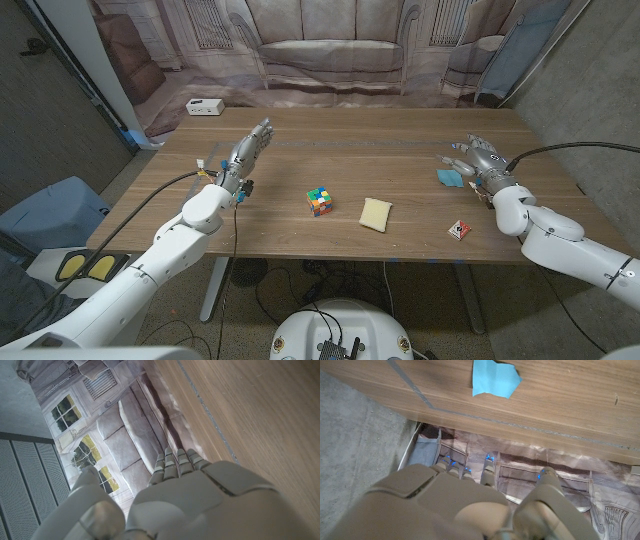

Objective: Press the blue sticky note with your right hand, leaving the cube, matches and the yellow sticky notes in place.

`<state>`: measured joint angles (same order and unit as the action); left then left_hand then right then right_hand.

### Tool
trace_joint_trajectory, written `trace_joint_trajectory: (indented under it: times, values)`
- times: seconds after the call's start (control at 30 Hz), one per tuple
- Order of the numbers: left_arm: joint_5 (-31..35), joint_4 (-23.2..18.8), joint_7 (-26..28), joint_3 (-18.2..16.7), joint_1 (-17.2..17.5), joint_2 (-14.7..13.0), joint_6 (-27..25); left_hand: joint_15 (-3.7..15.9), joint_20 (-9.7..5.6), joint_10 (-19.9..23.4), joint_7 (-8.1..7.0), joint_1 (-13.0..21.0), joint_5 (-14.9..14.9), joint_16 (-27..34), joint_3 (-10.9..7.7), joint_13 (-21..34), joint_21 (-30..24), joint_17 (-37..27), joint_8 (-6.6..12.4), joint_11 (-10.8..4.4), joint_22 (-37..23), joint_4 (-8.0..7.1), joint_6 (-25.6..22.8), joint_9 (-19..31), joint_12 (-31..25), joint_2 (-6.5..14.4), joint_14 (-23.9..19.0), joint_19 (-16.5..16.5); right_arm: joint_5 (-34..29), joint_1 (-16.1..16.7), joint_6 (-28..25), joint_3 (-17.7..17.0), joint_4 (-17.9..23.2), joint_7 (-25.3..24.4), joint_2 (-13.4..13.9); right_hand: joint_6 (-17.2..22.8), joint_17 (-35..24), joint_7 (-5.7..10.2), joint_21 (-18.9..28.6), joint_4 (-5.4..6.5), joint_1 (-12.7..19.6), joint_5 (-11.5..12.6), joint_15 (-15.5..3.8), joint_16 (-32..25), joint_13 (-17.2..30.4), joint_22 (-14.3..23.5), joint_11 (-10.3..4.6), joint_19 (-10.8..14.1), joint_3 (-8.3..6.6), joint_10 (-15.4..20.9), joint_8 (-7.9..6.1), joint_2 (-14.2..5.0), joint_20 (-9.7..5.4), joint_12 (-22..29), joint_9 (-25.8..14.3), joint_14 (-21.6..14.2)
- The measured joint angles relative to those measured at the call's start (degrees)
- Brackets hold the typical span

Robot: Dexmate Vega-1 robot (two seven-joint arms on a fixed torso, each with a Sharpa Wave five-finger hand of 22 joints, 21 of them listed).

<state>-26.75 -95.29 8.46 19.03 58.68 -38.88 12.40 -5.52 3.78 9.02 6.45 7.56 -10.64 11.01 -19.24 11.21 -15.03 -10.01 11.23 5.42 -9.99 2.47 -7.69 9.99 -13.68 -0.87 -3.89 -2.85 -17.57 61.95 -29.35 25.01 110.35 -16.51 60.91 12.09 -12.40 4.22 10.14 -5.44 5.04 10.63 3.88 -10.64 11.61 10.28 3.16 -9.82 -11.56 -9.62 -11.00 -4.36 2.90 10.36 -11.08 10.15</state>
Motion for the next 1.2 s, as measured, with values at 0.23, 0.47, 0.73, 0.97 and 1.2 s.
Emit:
trace_joint_trajectory:
  times: [0.23,0.47,0.73,0.97,1.2]
  values:
    - [0.11,-0.58,0.18,0.00,0.31,-0.15,-0.28,0.00,0.00,0.00,0.00,0.07,0.00,0.00,0.00,0.00,0.23,0.00,-0.22,0.00,0.00,0.00,0.00,0.00,0.39,0.51,0.00,0.00,-0.64,-1.23,-0.24,1.80,-0.42,1.64,0.11,0.09,0.00,0.09,0.00,0.00,-0.04,0.00,0.00,0.00,-0.01,0.00,-0.32,0.00,0.00,-0.32,0.00,-0.04,-0.01,0.00,0.00,0.00]
    - [0.18,-1.17,0.29,0.00,0.62,-0.37,-0.51,0.00,0.00,0.00,0.00,0.07,0.00,0.00,-0.14,0.00,0.23,0.00,-0.21,0.00,0.00,0.33,0.00,0.00,0.39,0.51,0.00,0.00,-1.34,-2.43,-0.76,3.39,-0.95,3.29,0.03,-0.23,0.01,0.41,0.00,0.00,-0.04,0.00,0.00,0.00,-0.01,-0.01,-0.31,0.00,0.00,-0.32,0.00,-0.04,-0.01,0.00,0.00,-0.01]
    - [0.21,-1.38,0.32,-0.04,0.75,-0.39,-0.52,0.00,0.00,0.00,0.00,0.07,0.00,0.00,0.00,0.00,0.22,0.00,-0.21,0.00,0.00,0.48,0.01,0.00,0.39,0.51,0.00,0.00,-2.69,-4.20,-1.65,5.46,-1.87,5.41,-0.23,-0.04,0.01,1.20,0.01,0.18,-0.05,0.00,0.01,0.00,-0.01,-0.01,-0.57,0.00,-0.18,-0.12,-0.17,-0.05,-0.01,0.00,0.00,-0.01]
    - [0.14,-1.26,-0.02,0.10,0.30,-0.31,-1.12,0.00,0.14,0.00,0.00,0.07,0.00,0.00,0.00,0.00,0.63,0.00,-0.21,0.00,0.00,0.47,0.01,0.00,0.39,0.51,0.00,0.14,-2.98,-5.73,-1.61,6.89,-3.10,6.86,-0.84,2.67,0.01,2.04,0.27,0.23,-0.04,0.00,0.01,-0.44,-0.01,-0.01,-1.44,-0.01,-0.24,-0.01,-0.89,-0.51,0.62,0.46,0.01,-0.01]
    - [0.02,-0.50,-0.36,0.36,-0.49,-0.17,-1.34,0.00,0.31,0.00,0.00,0.07,0.00,0.00,0.01,0.00,0.63,0.00,-0.21,0.00,0.00,0.47,0.01,0.00,0.39,0.51,0.00,0.31,-3.72,-7.60,-1.59,8.59,-4.33,8.91,-1.91,1.17,0.01,1.81,0.27,0.23,0.11,0.00,0.01,-0.44,-0.02,-0.01,-1.44,-0.01,-0.24,-0.01,-0.43,-0.65,0.61,0.46,0.01,-0.01]
